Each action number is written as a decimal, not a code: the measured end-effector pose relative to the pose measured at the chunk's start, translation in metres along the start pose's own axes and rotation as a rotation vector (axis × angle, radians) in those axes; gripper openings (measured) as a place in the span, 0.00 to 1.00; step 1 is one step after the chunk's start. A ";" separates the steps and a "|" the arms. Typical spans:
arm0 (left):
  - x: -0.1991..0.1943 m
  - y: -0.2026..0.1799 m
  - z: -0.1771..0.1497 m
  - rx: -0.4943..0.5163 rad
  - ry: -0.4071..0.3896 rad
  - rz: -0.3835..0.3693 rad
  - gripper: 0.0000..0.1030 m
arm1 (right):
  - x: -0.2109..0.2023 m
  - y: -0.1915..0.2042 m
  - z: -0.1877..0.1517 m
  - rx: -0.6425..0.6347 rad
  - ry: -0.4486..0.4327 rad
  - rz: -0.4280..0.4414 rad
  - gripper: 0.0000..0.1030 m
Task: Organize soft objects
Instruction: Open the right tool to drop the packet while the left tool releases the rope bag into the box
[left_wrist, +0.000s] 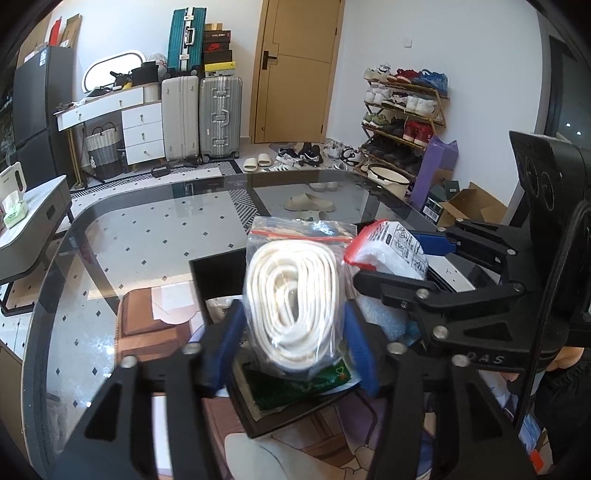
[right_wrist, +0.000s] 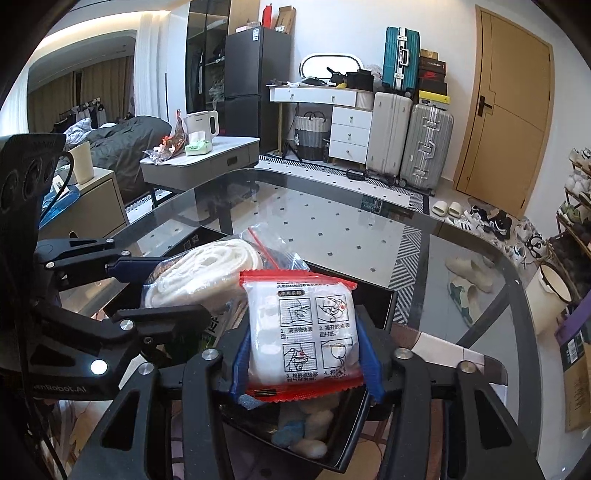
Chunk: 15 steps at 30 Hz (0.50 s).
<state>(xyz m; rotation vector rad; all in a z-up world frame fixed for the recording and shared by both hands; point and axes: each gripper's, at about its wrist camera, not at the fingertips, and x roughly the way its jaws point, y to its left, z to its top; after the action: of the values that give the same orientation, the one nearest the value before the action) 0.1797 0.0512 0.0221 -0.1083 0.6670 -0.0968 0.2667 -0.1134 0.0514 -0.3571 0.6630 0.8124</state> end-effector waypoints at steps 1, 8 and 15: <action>-0.003 0.001 0.000 -0.003 -0.011 0.000 0.64 | -0.002 0.000 -0.001 0.002 -0.007 0.002 0.59; -0.028 0.012 -0.003 -0.033 -0.085 0.027 0.89 | -0.029 0.000 -0.006 0.009 -0.090 -0.027 0.85; -0.042 0.026 -0.017 -0.085 -0.123 0.061 1.00 | -0.048 -0.005 -0.022 0.089 -0.127 -0.040 0.99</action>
<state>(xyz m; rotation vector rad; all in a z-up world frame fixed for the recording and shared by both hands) 0.1384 0.0810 0.0312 -0.1745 0.5511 -0.0029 0.2373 -0.1548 0.0675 -0.2355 0.5695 0.7589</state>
